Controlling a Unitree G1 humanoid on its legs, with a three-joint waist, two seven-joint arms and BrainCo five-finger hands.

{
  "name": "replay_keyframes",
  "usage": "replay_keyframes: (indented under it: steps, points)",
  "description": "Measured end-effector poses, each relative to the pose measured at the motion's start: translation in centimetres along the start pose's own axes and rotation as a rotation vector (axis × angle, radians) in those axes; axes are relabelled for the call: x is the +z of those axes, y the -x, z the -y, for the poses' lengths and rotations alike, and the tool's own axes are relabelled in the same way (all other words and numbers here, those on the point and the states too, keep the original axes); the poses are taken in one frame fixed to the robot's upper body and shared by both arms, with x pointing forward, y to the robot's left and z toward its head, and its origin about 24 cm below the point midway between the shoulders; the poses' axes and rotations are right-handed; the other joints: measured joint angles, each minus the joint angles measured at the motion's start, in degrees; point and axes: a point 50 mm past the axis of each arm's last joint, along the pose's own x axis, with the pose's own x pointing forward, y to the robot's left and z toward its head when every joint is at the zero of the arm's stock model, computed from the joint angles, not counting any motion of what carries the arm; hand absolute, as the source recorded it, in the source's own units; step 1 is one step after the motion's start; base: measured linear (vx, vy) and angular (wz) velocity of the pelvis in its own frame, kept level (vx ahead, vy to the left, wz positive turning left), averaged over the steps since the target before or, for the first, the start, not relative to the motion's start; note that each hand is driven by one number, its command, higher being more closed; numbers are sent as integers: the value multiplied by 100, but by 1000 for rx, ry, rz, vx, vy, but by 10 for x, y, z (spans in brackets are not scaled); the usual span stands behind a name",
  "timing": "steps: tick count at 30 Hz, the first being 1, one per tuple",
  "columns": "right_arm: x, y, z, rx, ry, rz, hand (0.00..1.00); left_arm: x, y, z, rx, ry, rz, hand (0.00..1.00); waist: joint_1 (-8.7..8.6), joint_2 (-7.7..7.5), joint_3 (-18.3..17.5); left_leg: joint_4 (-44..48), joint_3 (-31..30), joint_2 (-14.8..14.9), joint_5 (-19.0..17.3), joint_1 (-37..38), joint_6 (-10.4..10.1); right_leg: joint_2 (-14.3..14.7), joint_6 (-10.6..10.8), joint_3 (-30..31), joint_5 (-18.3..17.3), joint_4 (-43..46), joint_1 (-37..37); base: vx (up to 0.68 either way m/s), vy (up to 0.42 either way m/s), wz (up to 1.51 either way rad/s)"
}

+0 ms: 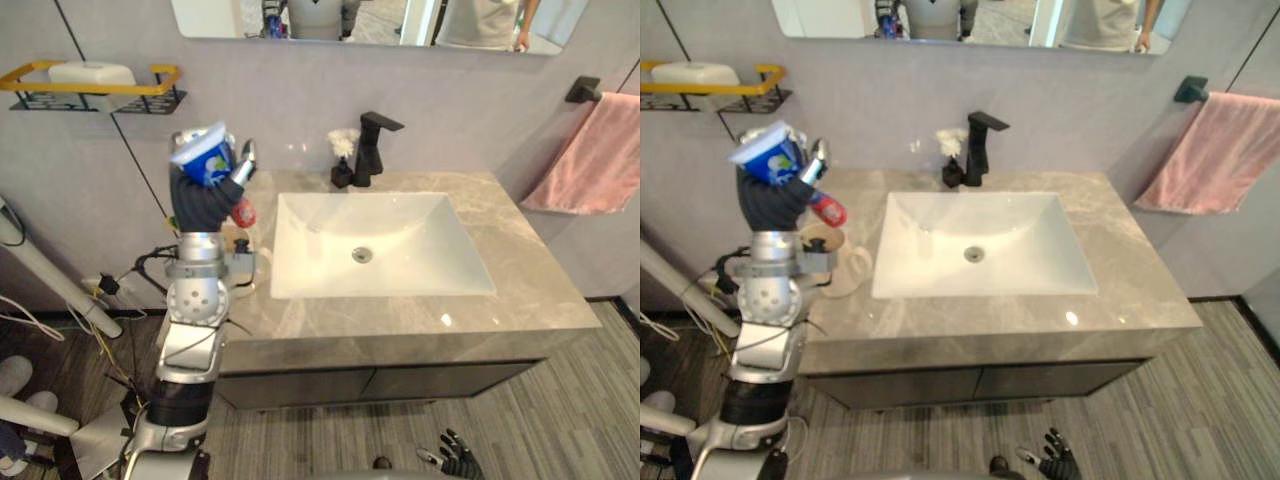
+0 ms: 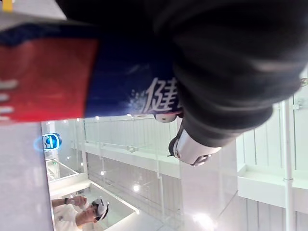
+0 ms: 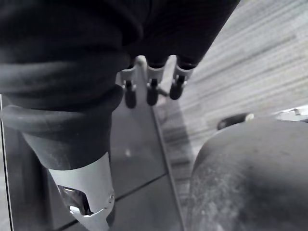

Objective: Organize washtable

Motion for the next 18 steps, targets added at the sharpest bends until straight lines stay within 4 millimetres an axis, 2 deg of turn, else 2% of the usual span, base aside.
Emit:
replay_keyframes:
  steps: [13, 18]
  points:
    - [7, -4, -4, 19, 8, 18, 0, -14, -8, -18, 38, -105, -50, 100, 3, -193, 30, 0, -78, 3, -1, -76, 0, 0, -2, -68, -1, -34, -22, -6, -15, 3]
    - [9, -5, -7, 30, 12, 23, 0, -29, -4, -23, 49, -128, -124, 100, 2, -216, 47, -3, -85, 3, -2, -101, -1, 1, -2, -76, -1, -61, -31, -4, -6, 0]
